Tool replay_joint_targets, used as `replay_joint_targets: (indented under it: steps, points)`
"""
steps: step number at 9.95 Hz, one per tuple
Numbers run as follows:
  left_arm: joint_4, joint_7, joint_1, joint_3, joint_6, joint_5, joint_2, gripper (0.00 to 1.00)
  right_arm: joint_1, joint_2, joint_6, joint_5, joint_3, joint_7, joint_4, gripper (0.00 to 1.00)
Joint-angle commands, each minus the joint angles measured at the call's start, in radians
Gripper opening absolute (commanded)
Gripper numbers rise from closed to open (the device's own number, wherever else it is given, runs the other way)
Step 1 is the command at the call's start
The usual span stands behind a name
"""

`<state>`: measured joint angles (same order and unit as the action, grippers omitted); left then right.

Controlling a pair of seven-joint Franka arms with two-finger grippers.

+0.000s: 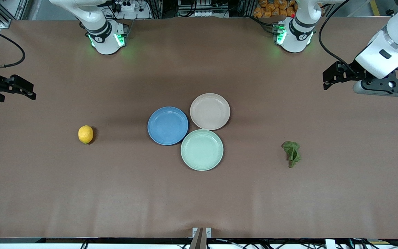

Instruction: Pick lemon and lettuce from blue and beige plates

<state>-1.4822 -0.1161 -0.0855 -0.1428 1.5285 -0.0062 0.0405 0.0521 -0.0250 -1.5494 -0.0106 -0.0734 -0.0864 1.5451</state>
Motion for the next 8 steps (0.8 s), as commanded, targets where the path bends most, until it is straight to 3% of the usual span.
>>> replay_joint_targets:
  steps: [1,8]
  points:
    - [-0.015,0.039,0.01,-0.004,0.013,-0.008,-0.011,1.0,-0.015,-0.015,0.058,-0.014,0.015,0.016,-0.066,1.0]
    - [-0.018,0.096,0.01,-0.004,0.012,-0.003,-0.016,1.0,-0.009,-0.026,0.045,-0.019,0.011,0.017,-0.068,1.0]
